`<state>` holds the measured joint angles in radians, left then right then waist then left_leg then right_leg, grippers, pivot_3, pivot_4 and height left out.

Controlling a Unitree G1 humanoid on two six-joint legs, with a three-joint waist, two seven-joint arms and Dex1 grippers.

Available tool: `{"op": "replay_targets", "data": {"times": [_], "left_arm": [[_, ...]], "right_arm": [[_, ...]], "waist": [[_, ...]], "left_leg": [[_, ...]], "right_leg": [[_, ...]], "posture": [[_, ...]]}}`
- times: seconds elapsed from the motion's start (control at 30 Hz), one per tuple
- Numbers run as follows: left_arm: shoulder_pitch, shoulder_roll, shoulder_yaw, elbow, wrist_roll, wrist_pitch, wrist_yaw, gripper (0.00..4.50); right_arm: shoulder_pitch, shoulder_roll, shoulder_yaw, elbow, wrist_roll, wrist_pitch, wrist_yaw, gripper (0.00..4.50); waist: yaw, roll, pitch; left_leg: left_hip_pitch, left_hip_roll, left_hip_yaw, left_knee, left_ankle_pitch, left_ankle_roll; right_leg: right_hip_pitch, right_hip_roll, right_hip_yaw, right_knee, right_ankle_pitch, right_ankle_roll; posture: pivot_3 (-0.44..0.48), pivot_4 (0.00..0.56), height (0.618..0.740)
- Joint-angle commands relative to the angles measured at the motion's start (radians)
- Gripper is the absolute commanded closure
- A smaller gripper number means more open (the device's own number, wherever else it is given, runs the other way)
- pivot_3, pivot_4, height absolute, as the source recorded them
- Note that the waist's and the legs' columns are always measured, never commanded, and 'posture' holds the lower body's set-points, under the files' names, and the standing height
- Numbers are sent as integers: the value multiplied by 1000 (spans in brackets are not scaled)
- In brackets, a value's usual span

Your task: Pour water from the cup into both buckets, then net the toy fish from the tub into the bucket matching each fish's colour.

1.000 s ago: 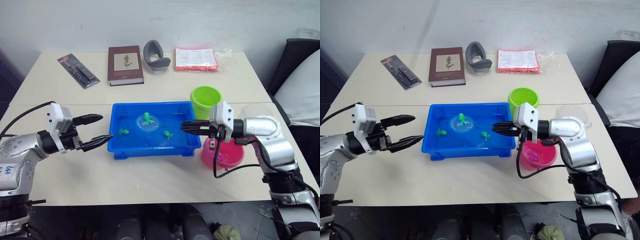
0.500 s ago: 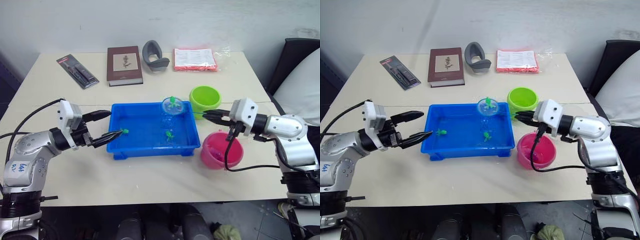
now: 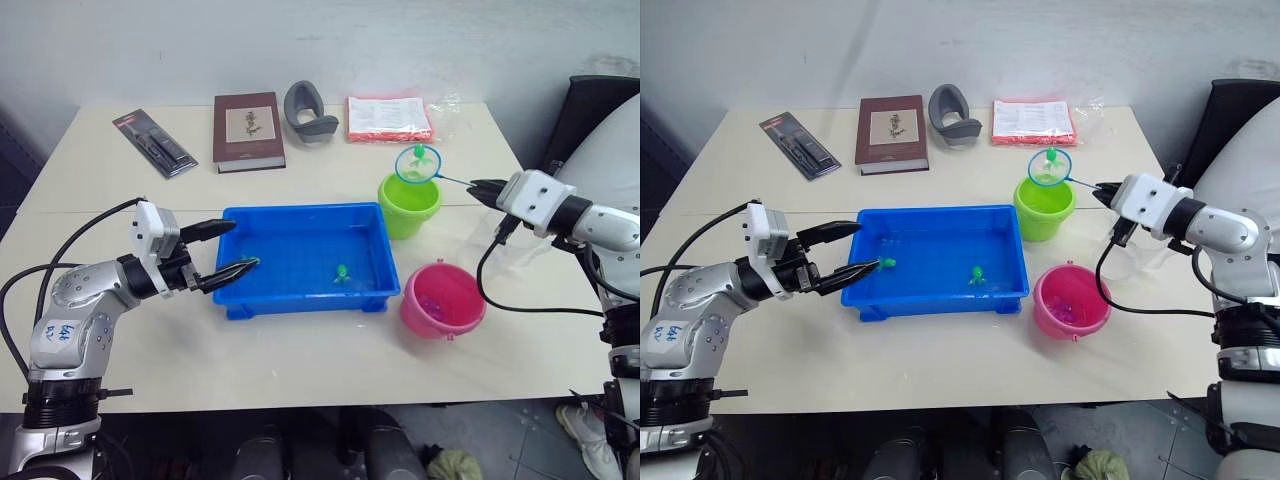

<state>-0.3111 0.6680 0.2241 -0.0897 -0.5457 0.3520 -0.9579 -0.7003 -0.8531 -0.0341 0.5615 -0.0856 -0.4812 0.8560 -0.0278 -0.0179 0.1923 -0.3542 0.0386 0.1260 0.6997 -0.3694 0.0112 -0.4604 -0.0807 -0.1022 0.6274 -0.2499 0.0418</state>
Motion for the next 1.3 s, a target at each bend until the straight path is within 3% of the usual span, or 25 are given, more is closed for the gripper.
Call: {"op": "replay_targets", "data": {"times": [0.03, 0.2, 0.33, 0.53, 0.63, 0.87, 0.97, 1.07, 1.17, 1.3], "left_arm": [[-24, -11, 4, 2, 3, -30, 7, 55], [-26, -30, -7, 2, 3, -37, 13, 55], [-31, -43, -14, 9, 6, -44, 15, 55], [-58, -68, -35, 29, 17, -61, 21, 55], [-69, -79, -41, 39, 21, -67, 20, 55], [-95, -101, -55, 67, 33, -81, 18, 55], [-97, -104, -54, 70, 35, -85, 17, 55], [-76, -90, -36, 59, 28, -85, 15, 55], [-37, -60, -1, 47, 16, -81, 3, 55], [11, -19, 43, 38, -1, -72, -17, 55]], "right_arm": [[-55, -78, 72, 133, -237, -254, -222, 4500], [-107, -129, 164, 229, -455, -410, -475, 4500], [-131, -156, 222, 228, -626, -417, -691, 4500], [-144, -189, 297, 244, -747, -428, -833, 4500], [-139, -205, 320, 254, -832, -354, -991, 4500], [-189, -216, 396, 282, -912, -376, -1110, 4500], [-206, -208, 393, 313, -870, -395, -1109, 4500], [-202, -194, 341, 326, -694, -479, -1014, 4500], [-179, -165, 295, 275, -362, -534, -752, 4500], [-86, -151, 291, 46, 87, -413, -348, 4500]], "waist": [[-1, 0, 0], [-1, 0, 0], [-2, 0, 0], [-1, 0, 0], [-1, 0, 0], [-3, 0, 0], [-4, 0, 0], [-3, 0, 0], [-8, 0, 0], [-5, 0, 0]], "left_leg": [[0, 0, 0, 0, 0, 0], [1, 0, 1, 0, 1, -1], [1, 0, 2, 0, 1, -2], [2, 1, 2, 0, 2, -4], [2, 1, 2, 0, 3, -3], [2, 1, 2, 0, 3, -4], [2, 1, 3, 0, 3, -4], [2, 2, 3, 0, 3, -5], [2, 2, 3, -1, 4, -4], [3, 4, 2, 0, 4, -4]], "right_leg": [[0, 0, 0, 0, 0, 0], [-1, 0, 2, 0, 0, 0], [-1, 0, 2, 0, 0, -1], [-1, 1, 3, 0, 0, -1], [-1, 1, 4, 0, 0, -1], [-1, 1, 4, 0, 0, -1], [-1, 2, 4, 0, 0, -1], [-1, 2, 4, 0, 0, -1], [-1, 3, 5, 0, 0, -1], [0, 4, 3, 0, 0, -1]], "posture": [[0, 150, 740], [0, 150, 740], [0, 150, 740], [0, 150, 740], [0, 150, 740], [0, 150, 740], [0, 150, 740], [0, 150, 740], [0, 150, 740], [0, 150, 740]]}}
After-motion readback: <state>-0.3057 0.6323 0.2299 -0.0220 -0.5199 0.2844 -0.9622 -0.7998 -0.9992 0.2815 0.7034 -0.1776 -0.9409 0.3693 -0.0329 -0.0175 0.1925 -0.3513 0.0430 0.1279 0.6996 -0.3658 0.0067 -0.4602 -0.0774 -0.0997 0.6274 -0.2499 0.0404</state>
